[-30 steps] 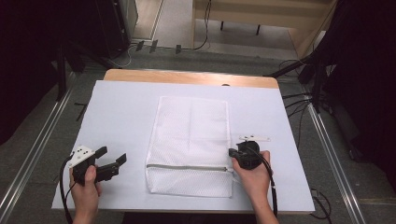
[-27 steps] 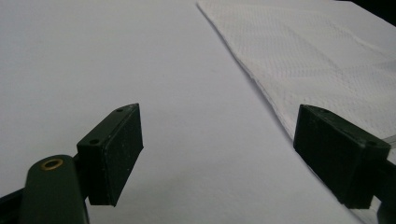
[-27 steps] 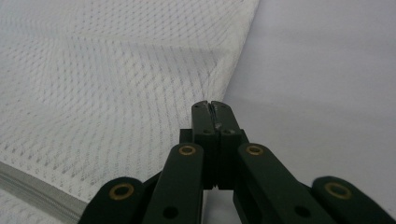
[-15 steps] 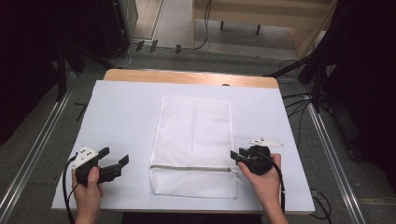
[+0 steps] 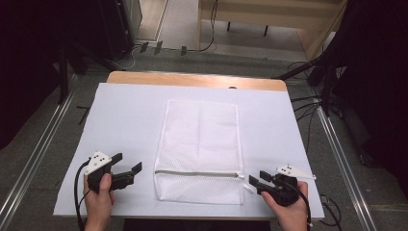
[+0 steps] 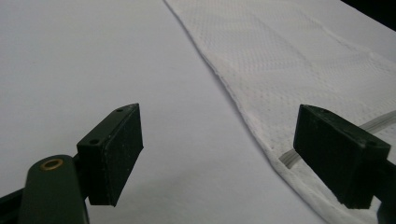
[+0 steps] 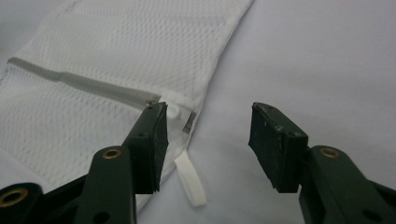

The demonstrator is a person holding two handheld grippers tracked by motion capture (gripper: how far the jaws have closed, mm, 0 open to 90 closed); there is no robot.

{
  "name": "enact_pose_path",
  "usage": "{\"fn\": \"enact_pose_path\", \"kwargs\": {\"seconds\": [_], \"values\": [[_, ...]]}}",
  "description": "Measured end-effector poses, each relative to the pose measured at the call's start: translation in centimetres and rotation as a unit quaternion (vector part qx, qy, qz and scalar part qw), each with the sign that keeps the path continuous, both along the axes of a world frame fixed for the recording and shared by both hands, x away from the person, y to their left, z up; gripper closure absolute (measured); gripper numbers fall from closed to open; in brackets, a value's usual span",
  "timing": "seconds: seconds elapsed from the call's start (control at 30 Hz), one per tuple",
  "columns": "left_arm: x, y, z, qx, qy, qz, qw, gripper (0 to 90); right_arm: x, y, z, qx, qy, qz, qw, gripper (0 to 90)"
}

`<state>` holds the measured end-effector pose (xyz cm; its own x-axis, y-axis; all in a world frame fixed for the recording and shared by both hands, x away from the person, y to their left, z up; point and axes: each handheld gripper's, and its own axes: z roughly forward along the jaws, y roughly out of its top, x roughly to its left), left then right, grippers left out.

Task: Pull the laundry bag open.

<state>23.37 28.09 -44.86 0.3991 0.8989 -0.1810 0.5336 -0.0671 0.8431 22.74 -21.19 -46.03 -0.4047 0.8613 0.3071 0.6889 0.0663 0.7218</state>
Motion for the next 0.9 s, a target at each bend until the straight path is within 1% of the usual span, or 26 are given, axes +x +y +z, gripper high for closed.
{"fn": "enact_pose_path", "kwargs": {"seconds": [0.03, 0.07, 0.1, 0.17, 0.2, 0.23, 0.27, 0.3, 0.33, 0.37, 0.4, 0.43, 0.53, 0.57, 0.63, 0.67, 0.7, 0.73, 0.77, 0.87, 0.9], "values": [[-0.1, -0.6, 0.1, 0.002, -0.002, -0.008, 1.0000, 15.7, -0.3, 0.3, -0.1, 0.000, -0.001, 0.006, 1.0000, 46.8], [-0.1, -0.6, 0.1, 0.002, -0.002, -0.008, 1.0000, 15.7, -0.3, 0.3, -0.1, 0.000, -0.001, 0.006, 1.0000, 46.8], [-0.2, -1.0, 0.2, 0.003, -0.003, -0.012, 0.9999, 15.7, -0.3, 0.4, 0.0, 0.001, -0.002, 0.008, 1.0000, 46.1], [-0.5, -1.7, 0.3, -0.003, -0.004, -0.021, 0.9998, 15.7, -0.3, 0.7, 0.0, 0.003, -0.004, 0.013, 0.9999, 45.1], [-0.5, -1.9, 0.3, -0.004, -0.004, -0.028, 0.9996, 15.7, -0.1, 0.9, -0.2, 0.004, 0.001, 0.020, 0.9998, 43.9], [-0.4, -2.5, 0.4, -0.009, -0.005, -0.037, 0.9993, 15.7, 0.0, 1.0, -0.3, 0.007, 0.006, 0.021, 0.9997, 43.9], [-0.4, -2.5, 0.4, -0.009, -0.005, -0.037, 0.9993, 15.7, 0.0, 1.0, -0.3, 0.007, 0.006, 0.021, 0.9997, 43.9], [-0.3, -2.9, 0.7, -0.026, 0.000, -0.036, 0.9990, 15.8, 0.1, 1.3, -0.6, 0.002, 0.010, 0.026, 0.9996, 43.3], [-0.3, -2.9, 0.7, -0.026, 0.000, -0.036, 0.9990, 16.0, 0.1, 1.3, -0.6, 0.002, 0.010, 0.026, 0.9996, 43.3], [-0.3, -3.8, 1.0, -0.032, 0.001, -0.036, 0.9988, 16.1, 0.0, 1.5, -0.7, -0.011, 0.010, 0.032, 0.9994, 42.8], [-0.3, -3.8, 1.0, -0.032, 0.001, -0.036, 0.9988, 16.2, 0.0, 1.6, -0.7, -0.012, 0.011, 0.035, 0.9993, 42.3], [-0.3, -5.0, 1.2, -0.027, 0.006, -0.045, 0.9986, 16.3, -0.1, 1.6, -0.7, -0.013, 0.011, 0.037, 0.9992, 42.2], [-0.3, -7.1, 1.2, -0.022, 0.021, -0.054, 0.9981, 17.4, -0.2, 1.5, -0.7, -0.015, 0.010, 0.039, 0.9991, 42.6], [-0.2, -7.8, 1.2, -0.025, 0.024, -0.057, 0.9977, 18.3, -0.2, 1.4, -0.7, -0.015, 0.010, 0.040, 0.9990, 42.8], [-0.1, -9.2, 1.1, -0.033, 0.028, -0.075, 0.9962, 18.7, -0.3, 1.3, -0.7, -0.011, 0.009, 0.040, 0.9991, 43.2], [-0.1, -9.2, 1.1, -0.033, 0.028, -0.075, 0.9962, 18.6, -0.3, 1.3, -0.7, -0.011, 0.009, 0.040, 0.9991, 43.2], [0.1, -11.0, 1.1, -0.021, 0.033, -0.079, 0.9961, 21.0, -0.4, 1.3, -0.7, -0.009, 0.008, 0.047, 0.9988, 43.4], [0.1, -11.0, 1.1, -0.021, 0.033, -0.079, 0.9961, 23.9, -0.4, 1.3, -0.7, -0.009, 0.008, 0.047, 0.9988, 43.4], [0.3, -12.6, 1.1, -0.005, 0.040, -0.082, 0.9958, 26.5, -0.5, 1.5, -0.6, -0.006, 0.005, 0.058, 0.9983, 43.5], [0.5, -14.8, 1.2, 0.000, 0.042, -0.099, 0.9942, 32.3, -0.6, 2.0, -0.9, -0.015, 0.004, 0.072, 0.9973, 42.6], [0.5, -15.4, 1.2, 0.001, 0.044, -0.104, 0.9936, 34.4, -0.6, 2.1, -1.0, -0.016, 0.007, 0.074, 0.9971, 42.3]]}}
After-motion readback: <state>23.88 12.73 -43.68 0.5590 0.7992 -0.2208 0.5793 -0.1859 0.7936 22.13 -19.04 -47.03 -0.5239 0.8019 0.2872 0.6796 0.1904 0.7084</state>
